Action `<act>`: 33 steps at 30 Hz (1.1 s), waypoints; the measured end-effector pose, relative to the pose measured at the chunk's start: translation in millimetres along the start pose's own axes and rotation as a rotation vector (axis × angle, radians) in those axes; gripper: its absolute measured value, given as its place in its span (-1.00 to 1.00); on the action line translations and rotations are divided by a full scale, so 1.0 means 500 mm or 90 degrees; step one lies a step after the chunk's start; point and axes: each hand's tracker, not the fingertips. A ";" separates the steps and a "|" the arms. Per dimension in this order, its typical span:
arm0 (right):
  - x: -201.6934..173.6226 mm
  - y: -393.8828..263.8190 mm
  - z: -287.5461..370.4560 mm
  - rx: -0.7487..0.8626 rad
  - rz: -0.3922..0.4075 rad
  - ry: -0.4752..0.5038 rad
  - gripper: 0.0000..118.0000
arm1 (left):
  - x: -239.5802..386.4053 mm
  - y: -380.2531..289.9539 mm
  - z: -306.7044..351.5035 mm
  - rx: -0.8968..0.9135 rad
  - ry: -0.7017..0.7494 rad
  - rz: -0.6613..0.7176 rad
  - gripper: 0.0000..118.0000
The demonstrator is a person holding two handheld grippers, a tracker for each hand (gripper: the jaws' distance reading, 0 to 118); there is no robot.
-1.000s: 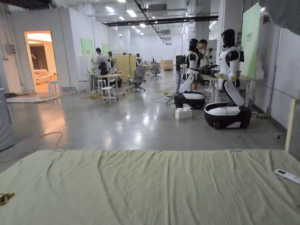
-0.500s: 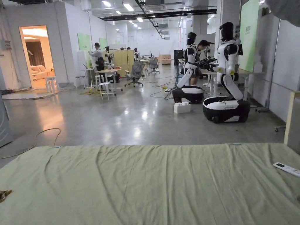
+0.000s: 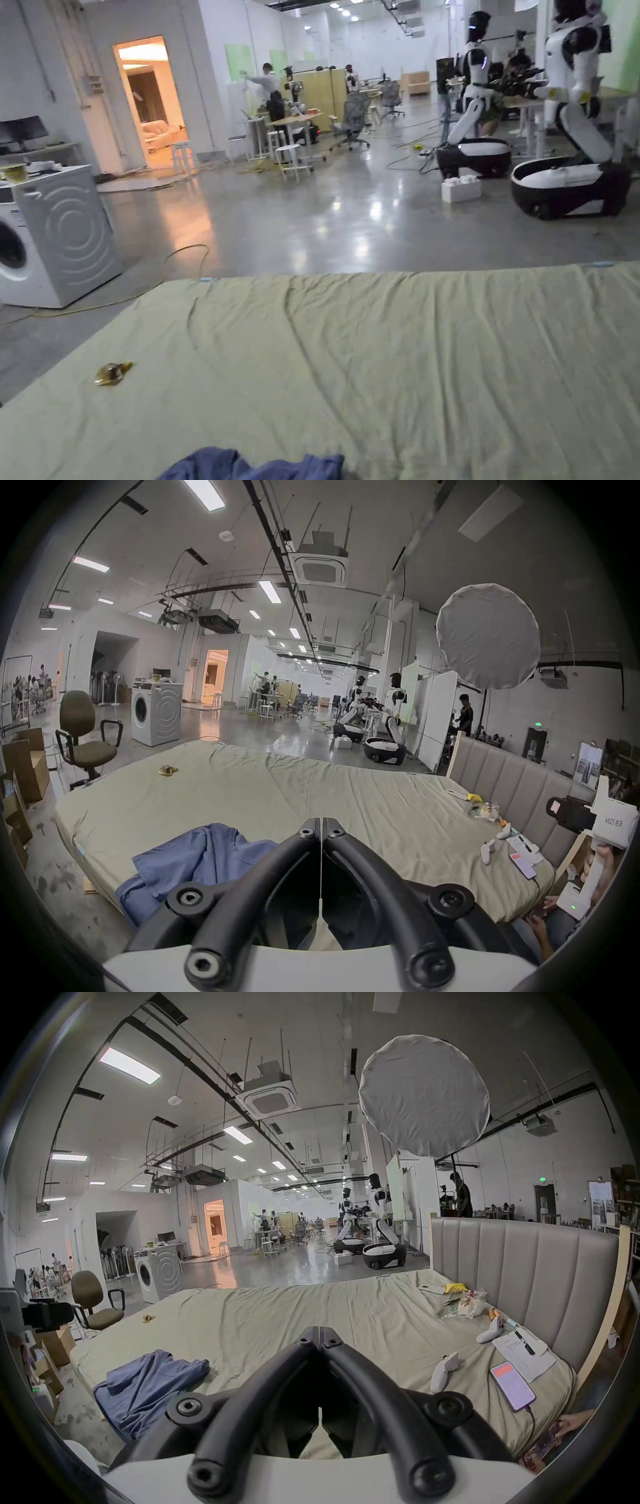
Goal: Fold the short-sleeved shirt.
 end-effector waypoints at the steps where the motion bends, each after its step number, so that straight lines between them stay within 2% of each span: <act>1: -0.001 -0.001 0.001 -0.001 0.007 0.001 -1.00 | -0.009 -0.004 -0.003 -0.012 0.007 -0.008 -1.00; 4: -0.002 -0.007 -0.006 -0.012 0.024 0.010 -1.00 | -0.047 -0.009 -0.044 -0.058 0.048 -0.065 -0.99; 5: -0.003 -0.010 -0.009 -0.015 0.026 0.013 -1.00 | -0.053 -0.015 -0.055 -0.069 0.054 -0.068 -0.93; 7: -0.004 -0.018 -0.023 -0.032 0.025 0.020 -1.00 | -0.102 -0.034 -0.118 -0.113 0.071 -0.051 -0.56; 8: -0.005 -0.025 -0.031 -0.050 0.016 0.021 -1.00 | -0.133 -0.051 -0.159 -0.144 0.061 -0.028 -0.24; 9: -0.006 -0.029 -0.037 -0.050 0.019 0.021 -1.00 | -0.113 -0.059 -0.188 -0.175 0.049 -0.006 -0.03; 10: -0.007 -0.036 -0.043 -0.061 0.016 0.022 -1.00 | -0.129 -0.087 -0.223 -0.210 0.040 0.035 0.11; 11: -0.008 -0.044 -0.050 -0.075 0.013 0.023 -1.00 | -0.148 -0.117 -0.268 -0.240 0.034 0.031 0.17; 15: -0.012 -0.076 -0.074 -0.133 0.025 0.021 -1.00 | -0.194 -0.243 -0.433 -0.378 0.045 -0.084 0.22; 17: -0.011 -0.092 -0.085 -0.164 0.032 0.013 -1.00 | -0.192 -0.287 -0.491 -0.438 0.046 -0.081 0.23; 19: -0.008 -0.106 -0.091 -0.185 0.036 0.005 -1.00 | -0.209 -0.324 -0.538 -0.502 0.113 -0.079 0.23; 23: 0.010 -0.132 -0.108 -0.231 0.032 -0.016 -0.99 | -0.197 -0.348 -0.564 -0.499 0.106 -0.047 0.28; 25: 0.019 -0.144 -0.114 -0.242 0.031 -0.020 -1.00 | -0.231 -0.353 -0.578 -0.493 0.113 -0.045 0.28; 27: 0.021 -0.153 -0.120 -0.253 0.023 -0.022 -1.00 | -0.228 -0.347 -0.573 -0.510 0.100 -0.049 0.11; 28: 0.024 -0.158 -0.119 -0.255 0.017 -0.019 -1.00 | -0.225 -0.346 -0.570 -0.506 0.083 -0.061 -0.20; 29: 0.025 -0.161 -0.121 -0.258 0.010 -0.016 -1.00 | -0.218 -0.346 -0.567 -0.494 0.077 -0.061 -0.99; 32: 0.024 -0.155 -0.114 -0.256 0.001 -0.009 -1.00 | -0.189 -0.378 -0.591 -0.521 0.111 -0.058 -0.98; 33: 0.025 -0.149 -0.107 -0.245 0.000 -0.003 -1.00 | -0.221 -0.357 -0.601 -0.530 0.111 -0.036 -0.98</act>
